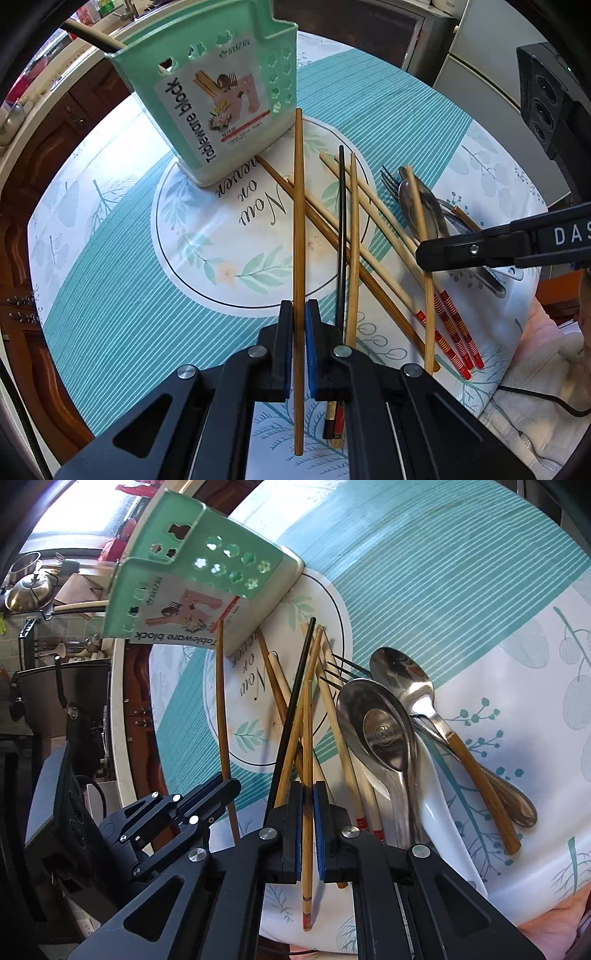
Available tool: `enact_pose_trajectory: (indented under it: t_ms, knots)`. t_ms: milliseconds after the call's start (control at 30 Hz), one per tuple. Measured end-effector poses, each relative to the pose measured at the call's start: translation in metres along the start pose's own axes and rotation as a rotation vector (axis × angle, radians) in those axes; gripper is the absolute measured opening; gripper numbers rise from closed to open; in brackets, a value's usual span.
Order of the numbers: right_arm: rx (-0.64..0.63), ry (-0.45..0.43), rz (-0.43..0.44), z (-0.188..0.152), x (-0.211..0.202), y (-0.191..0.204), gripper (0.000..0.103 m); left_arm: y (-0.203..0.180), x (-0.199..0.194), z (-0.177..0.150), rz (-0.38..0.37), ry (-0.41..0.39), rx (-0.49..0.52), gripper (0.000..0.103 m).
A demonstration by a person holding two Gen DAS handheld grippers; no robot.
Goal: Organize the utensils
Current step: 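Lift both held chopsticks upright over the green holder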
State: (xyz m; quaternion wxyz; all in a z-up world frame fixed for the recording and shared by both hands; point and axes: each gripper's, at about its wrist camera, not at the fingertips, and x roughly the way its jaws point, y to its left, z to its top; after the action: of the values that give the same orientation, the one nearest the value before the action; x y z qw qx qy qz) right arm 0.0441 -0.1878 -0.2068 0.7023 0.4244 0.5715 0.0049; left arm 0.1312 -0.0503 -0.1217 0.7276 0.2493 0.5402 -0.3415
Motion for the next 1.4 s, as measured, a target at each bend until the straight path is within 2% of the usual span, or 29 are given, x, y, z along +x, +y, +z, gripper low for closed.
enact_pose_trajectory:
  t_ms: [200,367,500,633,733,867,967,1033,1200,1400]
  knots:
    - [-0.074,-0.067,0.047,-0.002,-0.043,0.003,0.006,-0.013,-0.040,0.000,0.015,-0.100,0.004,0.004]
    - [-0.211,-0.197,0.050,-0.003,-0.090,0.029,0.006,-0.014,-0.079,0.009,0.027,-0.216,-0.047,0.004]
    - [-0.308,-0.293,0.058,0.003,-0.127,0.055,0.006,-0.008,-0.115,0.023,0.043,-0.341,-0.121,0.004]
    - [-0.421,-0.436,0.062,0.014,-0.174,0.091,0.006,0.006,-0.150,0.037,0.089,-0.491,-0.208,0.004]
    - [-0.484,-0.541,0.075,0.020,-0.208,0.115,0.005,0.026,-0.175,0.048,0.118,-0.637,-0.325,0.004]
    - [-0.544,-0.669,0.085,0.027,-0.245,0.142,0.005,0.054,-0.190,0.061,0.144,-0.766,-0.473,0.004]
    - [-0.559,-0.723,0.090,0.034,-0.262,0.152,0.005,0.074,-0.189,0.070,0.161,-0.822,-0.562,0.004]
    - [-0.564,-0.743,0.087,0.043,-0.274,0.162,0.005,0.080,-0.184,0.076,0.190,-0.845,-0.586,0.004]
    - [-0.566,-0.748,0.086,0.063,-0.285,0.173,0.006,0.087,-0.169,0.084,0.231,-0.887,-0.599,0.004]
    - [-0.569,-0.749,0.111,0.082,-0.270,0.197,0.005,0.093,-0.158,0.086,0.228,-0.925,-0.620,0.004]
